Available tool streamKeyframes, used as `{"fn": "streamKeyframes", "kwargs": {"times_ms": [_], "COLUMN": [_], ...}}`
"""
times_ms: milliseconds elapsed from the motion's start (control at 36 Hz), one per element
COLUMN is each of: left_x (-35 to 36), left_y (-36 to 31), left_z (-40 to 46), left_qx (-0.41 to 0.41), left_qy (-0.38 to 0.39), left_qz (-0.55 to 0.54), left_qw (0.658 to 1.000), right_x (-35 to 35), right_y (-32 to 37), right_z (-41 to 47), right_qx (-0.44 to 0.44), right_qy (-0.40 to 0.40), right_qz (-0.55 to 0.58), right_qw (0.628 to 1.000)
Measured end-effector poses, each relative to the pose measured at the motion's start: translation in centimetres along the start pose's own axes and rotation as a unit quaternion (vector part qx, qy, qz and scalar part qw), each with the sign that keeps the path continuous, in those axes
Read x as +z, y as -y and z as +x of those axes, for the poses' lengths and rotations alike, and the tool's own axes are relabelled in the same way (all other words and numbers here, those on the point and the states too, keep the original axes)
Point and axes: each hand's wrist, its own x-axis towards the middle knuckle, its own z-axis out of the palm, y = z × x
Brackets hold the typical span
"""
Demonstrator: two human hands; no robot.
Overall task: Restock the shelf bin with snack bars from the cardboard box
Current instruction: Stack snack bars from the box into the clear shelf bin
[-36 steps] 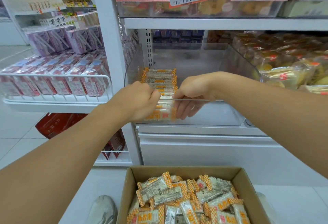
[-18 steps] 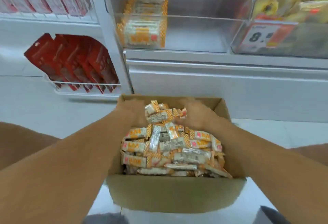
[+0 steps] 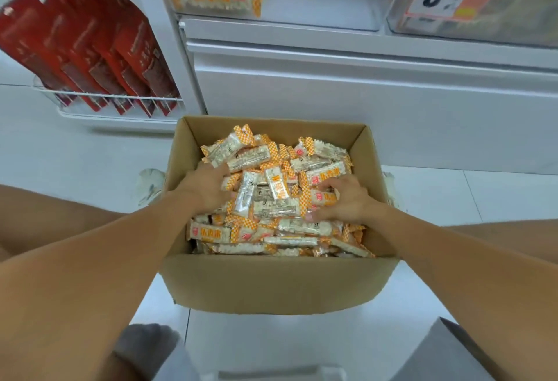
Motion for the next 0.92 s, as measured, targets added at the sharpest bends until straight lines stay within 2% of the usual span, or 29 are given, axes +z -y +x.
{"fn": "streamKeyframes", "kwargs": {"times_ms": [56,139,222,278,333,417,528,583,667,722,778,833,889,917], "left_x": [0.1,0.1,-0.6,-0.7,-0.4,-0.3,-1.4,-2.3,-3.9,-4.9,-6.0,-7.2,-8.2,-8.4], "left_y": [-0.6,-1.7,-2.7,-2.7,-2.4,-2.1,-2.8,-3.5,-4.6,-5.2,-5.5,-5.9,-6.3,-6.4], "left_z": [-0.1,0.0,0.0,-0.1,-0.5,-1.2,-1.7,-1.8,-2.0,-2.3,-2.5,-3.0,-3.4,-3.3], "left_qx": [0.013,0.010,-0.055,-0.107,-0.135,-0.146,-0.125,-0.133,-0.145,-0.145,-0.130,-0.094,-0.065,-0.058], "left_qy": [-0.033,-0.080,-0.059,-0.044,-0.061,-0.094,-0.129,-0.125,-0.112,-0.096,-0.073,-0.043,-0.042,-0.046], "left_qz": [-0.023,-0.111,-0.202,-0.208,-0.162,-0.125,-0.208,-0.278,-0.418,-0.473,-0.533,-0.601,-0.630,-0.629], "left_qw": [0.999,0.991,0.976,0.971,0.976,0.977,0.961,0.943,0.890,0.864,0.833,0.793,0.772,0.773], "right_x": [0.4,0.7,0.7,0.6,0.7,1.0,0.2,-1.0,-3.3,-4.9,-6.4,-7.8,-8.8,-9.3], "right_y": [0.0,0.7,2.1,3.4,4.5,5.7,5.9,6.0,6.3,6.5,6.7,7.4,8.1,8.3], "right_z": [0.0,0.5,0.5,0.2,0.1,-0.1,-0.1,-0.2,-0.2,-0.4,-0.7,-1.6,-2.4,-2.5], "right_qx": [-0.024,-0.048,-0.068,-0.069,-0.074,-0.078,-0.070,-0.054,-0.036,-0.035,-0.039,-0.044,-0.062,-0.076], "right_qy": [-0.017,-0.018,-0.029,-0.021,-0.009,0.022,0.027,-0.005,-0.054,-0.065,-0.048,0.003,0.014,0.012], "right_qz": [0.028,-0.004,-0.013,0.002,-0.009,-0.100,-0.106,-0.055,0.033,0.098,0.195,0.279,0.292,0.283], "right_qw": [0.999,0.999,0.997,0.997,0.997,0.992,0.992,0.997,0.997,0.992,0.979,0.959,0.954,0.956]}}
